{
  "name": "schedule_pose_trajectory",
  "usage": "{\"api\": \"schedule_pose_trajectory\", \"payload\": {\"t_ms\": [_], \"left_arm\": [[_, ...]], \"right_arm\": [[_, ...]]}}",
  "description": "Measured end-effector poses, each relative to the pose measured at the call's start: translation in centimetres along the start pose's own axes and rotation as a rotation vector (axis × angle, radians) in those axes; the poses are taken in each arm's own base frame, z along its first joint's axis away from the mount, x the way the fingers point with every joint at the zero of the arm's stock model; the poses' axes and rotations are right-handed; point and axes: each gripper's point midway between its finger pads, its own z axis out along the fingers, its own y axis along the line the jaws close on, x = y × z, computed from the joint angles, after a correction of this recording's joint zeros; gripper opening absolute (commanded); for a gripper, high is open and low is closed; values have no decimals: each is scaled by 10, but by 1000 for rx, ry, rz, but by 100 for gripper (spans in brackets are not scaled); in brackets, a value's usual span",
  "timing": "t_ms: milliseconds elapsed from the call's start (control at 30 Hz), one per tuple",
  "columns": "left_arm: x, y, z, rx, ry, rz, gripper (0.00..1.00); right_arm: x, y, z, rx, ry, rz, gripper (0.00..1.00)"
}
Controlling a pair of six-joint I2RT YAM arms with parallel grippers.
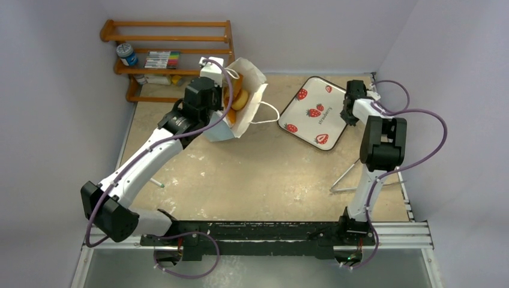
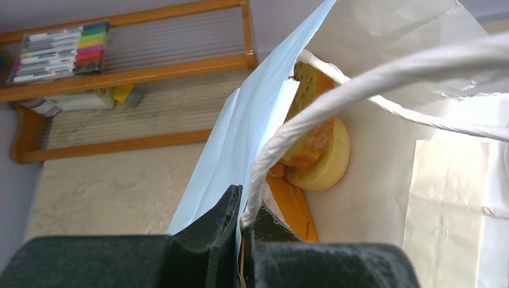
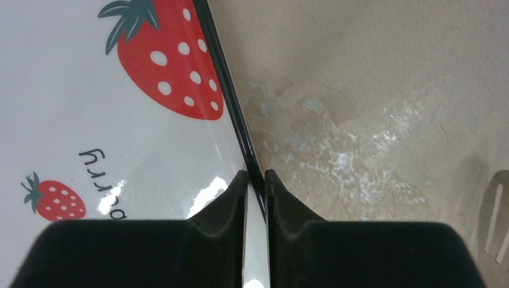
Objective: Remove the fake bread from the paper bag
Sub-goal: Move the paper bag to the center of the board.
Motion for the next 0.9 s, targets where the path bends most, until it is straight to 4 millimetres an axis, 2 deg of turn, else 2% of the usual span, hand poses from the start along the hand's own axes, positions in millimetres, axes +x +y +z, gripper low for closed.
{"api": "schedule_pose_trajectory", "payload": {"t_ms": [67,200,333,367,400,500,700,800,900], "left_arm": [[3,7,-5,-22,5,14,0],[24,17,-10,-57,36,38,0],[59,25,-11,-90,96,72,0],[72,28,-11,-100,120,85,0],[76,29,-11,-104,128,89,0],[77,30,-13,-108,108,77,0],[76,34,-22,-107,74,49,0],[77,33,-24,-98,66,36,0],[78,31,-25,-82,60,21,0]], "right_arm": [[-4,5,3,-6,-6,-3,32],[-3,8,6,-19,-3,-11,60],[-6,13,1,-38,-12,-17,73],[-6,14,-1,-42,-15,-19,74],[-7,16,-5,-49,-21,-19,75],[-14,20,-24,-75,-48,-20,78],[-36,29,-91,-149,-150,20,74],[-28,20,-117,-150,-156,72,71],[-2,5,-129,-119,-116,111,70]]}}
